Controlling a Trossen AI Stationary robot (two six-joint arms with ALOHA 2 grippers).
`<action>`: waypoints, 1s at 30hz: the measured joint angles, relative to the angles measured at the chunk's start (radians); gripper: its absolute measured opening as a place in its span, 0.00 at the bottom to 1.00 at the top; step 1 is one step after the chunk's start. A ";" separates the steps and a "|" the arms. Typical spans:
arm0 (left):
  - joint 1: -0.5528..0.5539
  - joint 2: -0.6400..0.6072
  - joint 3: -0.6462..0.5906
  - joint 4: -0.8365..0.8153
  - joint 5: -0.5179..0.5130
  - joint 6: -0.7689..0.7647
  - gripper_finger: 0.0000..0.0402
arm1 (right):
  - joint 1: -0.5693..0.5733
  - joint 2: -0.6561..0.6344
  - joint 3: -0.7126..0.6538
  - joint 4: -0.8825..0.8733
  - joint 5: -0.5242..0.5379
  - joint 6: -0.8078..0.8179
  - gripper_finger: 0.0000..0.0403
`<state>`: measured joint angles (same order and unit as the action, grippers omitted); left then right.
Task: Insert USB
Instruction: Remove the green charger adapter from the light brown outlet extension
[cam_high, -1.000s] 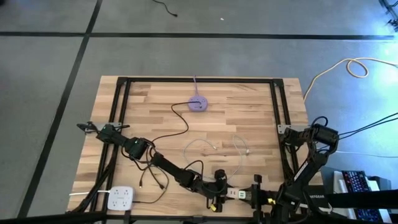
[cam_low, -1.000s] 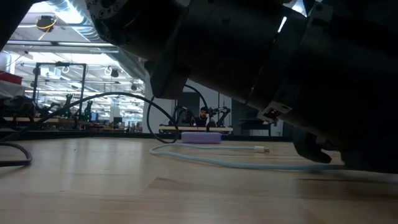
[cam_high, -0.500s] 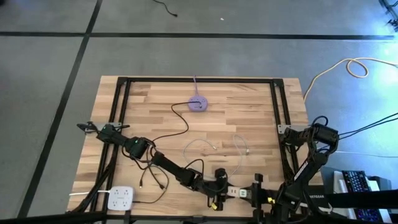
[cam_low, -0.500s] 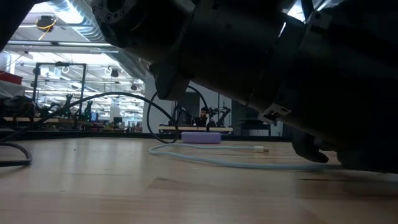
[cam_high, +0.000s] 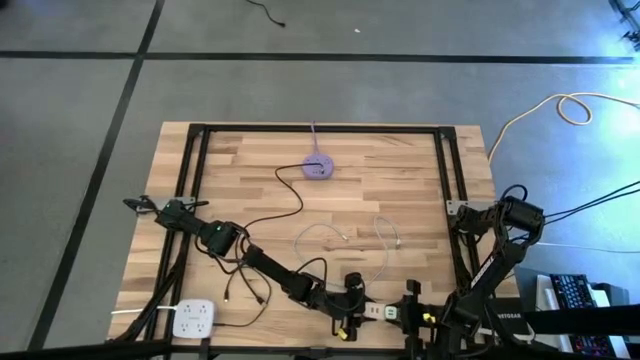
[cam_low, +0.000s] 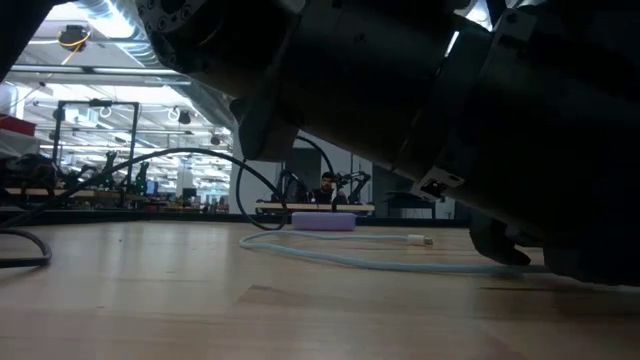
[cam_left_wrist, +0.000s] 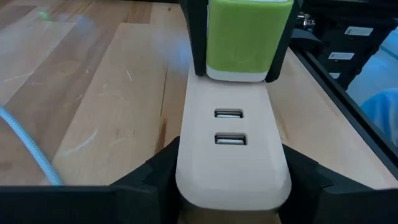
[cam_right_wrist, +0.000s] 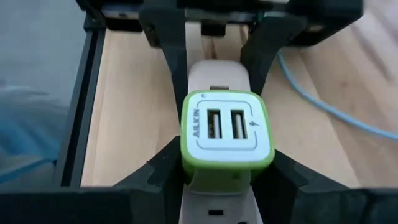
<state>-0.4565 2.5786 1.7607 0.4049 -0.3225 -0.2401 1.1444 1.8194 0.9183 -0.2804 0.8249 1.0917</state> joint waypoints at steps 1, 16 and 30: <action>0.000 0.000 0.000 0.003 0.000 0.000 0.42 | 0.008 0.000 -0.001 -0.003 0.038 0.000 0.32; 0.000 0.000 0.000 0.002 0.009 -0.010 0.42 | -0.012 -0.031 0.002 -0.065 -0.127 0.023 0.40; 0.000 0.000 0.000 0.000 0.009 0.006 0.42 | -0.012 -0.056 0.001 -0.064 -0.077 -0.030 0.67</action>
<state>-0.4564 2.5790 1.7607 0.4049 -0.3134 -0.2340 1.1320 1.7634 0.9192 -0.3445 0.7483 1.0614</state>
